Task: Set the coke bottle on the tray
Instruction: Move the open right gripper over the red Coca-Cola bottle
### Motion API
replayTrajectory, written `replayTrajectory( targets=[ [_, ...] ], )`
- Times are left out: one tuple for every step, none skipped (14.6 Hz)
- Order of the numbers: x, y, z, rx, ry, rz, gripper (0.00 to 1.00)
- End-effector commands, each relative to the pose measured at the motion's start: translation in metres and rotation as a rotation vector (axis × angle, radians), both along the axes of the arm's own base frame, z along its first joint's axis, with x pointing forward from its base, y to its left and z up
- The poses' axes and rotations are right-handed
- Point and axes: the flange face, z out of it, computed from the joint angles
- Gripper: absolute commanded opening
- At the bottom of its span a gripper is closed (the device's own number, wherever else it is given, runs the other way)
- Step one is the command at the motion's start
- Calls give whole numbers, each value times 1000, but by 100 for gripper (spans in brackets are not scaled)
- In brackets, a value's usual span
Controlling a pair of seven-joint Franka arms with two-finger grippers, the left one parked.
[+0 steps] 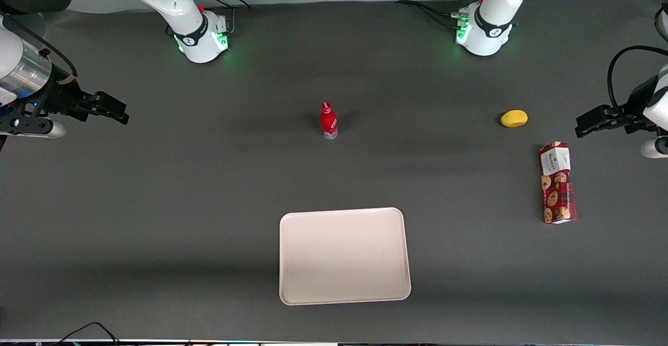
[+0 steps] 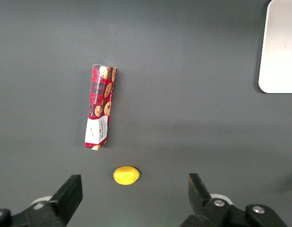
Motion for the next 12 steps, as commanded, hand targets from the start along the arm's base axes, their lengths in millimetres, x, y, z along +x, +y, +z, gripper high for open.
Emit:
replayTrajectory(
  targets=[
    [-2, 2, 6, 21, -16, -9, 100],
    [-2, 2, 6, 20, -14, -9, 100],
    [-2, 3, 6, 20, -14, -7, 100],
    [-2, 4, 7, 18, -18, -3, 100],
    [-2, 4, 9, 17, -21, -1, 100],
    [-4, 7, 9, 18, -15, 10, 100],
    [-8, 17, 14, 21, -16, 19, 100],
    [-10, 28, 16, 24, -17, 39, 100],
    [-14, 72, 23, 34, -30, 102, 100],
    [-15, 93, 32, 60, -44, 87, 100],
    [-15, 111, 39, 88, -48, 65, 100],
    [-18, 138, 41, 93, -33, 75, 100]
  ],
)
